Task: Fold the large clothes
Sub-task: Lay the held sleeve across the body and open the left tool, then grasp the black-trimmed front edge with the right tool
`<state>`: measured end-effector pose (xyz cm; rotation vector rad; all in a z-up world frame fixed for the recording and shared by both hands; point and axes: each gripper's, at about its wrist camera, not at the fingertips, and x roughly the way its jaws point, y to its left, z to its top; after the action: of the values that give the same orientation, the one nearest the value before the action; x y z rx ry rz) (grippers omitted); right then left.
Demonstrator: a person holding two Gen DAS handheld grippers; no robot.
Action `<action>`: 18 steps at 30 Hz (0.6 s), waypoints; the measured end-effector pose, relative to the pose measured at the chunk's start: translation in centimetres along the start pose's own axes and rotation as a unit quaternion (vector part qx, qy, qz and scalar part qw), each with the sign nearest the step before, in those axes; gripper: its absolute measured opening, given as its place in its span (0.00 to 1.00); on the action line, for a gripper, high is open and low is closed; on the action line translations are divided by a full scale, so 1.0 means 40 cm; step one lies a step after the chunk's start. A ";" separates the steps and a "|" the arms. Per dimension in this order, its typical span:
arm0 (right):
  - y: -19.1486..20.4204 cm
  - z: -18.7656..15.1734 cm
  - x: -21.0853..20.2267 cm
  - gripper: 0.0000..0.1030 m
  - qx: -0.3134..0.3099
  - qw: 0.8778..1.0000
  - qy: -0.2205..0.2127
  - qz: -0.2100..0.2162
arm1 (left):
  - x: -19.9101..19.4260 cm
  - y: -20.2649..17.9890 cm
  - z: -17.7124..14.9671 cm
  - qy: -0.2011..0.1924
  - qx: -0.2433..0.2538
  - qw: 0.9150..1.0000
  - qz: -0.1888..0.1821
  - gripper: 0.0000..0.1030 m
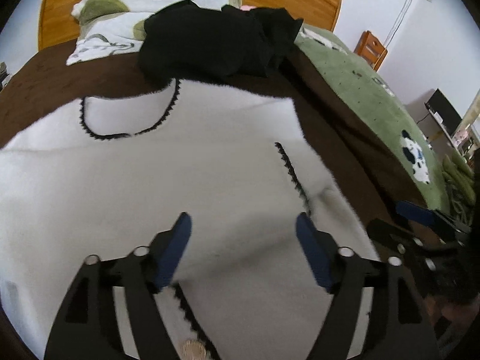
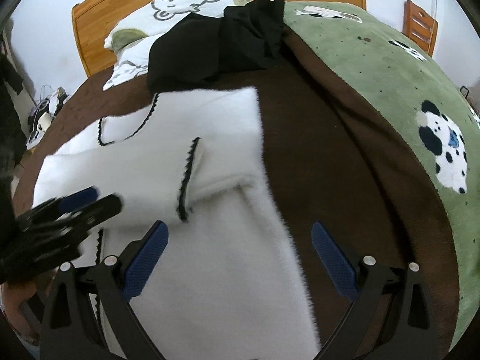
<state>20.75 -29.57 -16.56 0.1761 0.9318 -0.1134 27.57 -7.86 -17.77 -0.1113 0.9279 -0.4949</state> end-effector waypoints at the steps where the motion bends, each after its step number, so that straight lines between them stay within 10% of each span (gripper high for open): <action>1: -0.006 0.001 0.002 0.92 0.007 1.000 0.000 0.011 | -0.012 0.004 -0.003 -0.004 -0.001 1.000 0.005 0.78; 9: 0.008 0.065 0.064 0.92 0.030 0.991 -0.008 0.133 | -0.079 0.127 0.000 0.002 0.001 0.991 0.131 0.88; 18: 0.091 0.137 0.205 0.81 -0.020 0.985 0.014 0.172 | -0.103 0.346 -0.008 0.011 -0.053 0.979 0.198 0.88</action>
<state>30.53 -27.27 -19.59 0.2994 0.9189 0.2275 30.26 6.27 -19.06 -0.0146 0.9697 -0.0771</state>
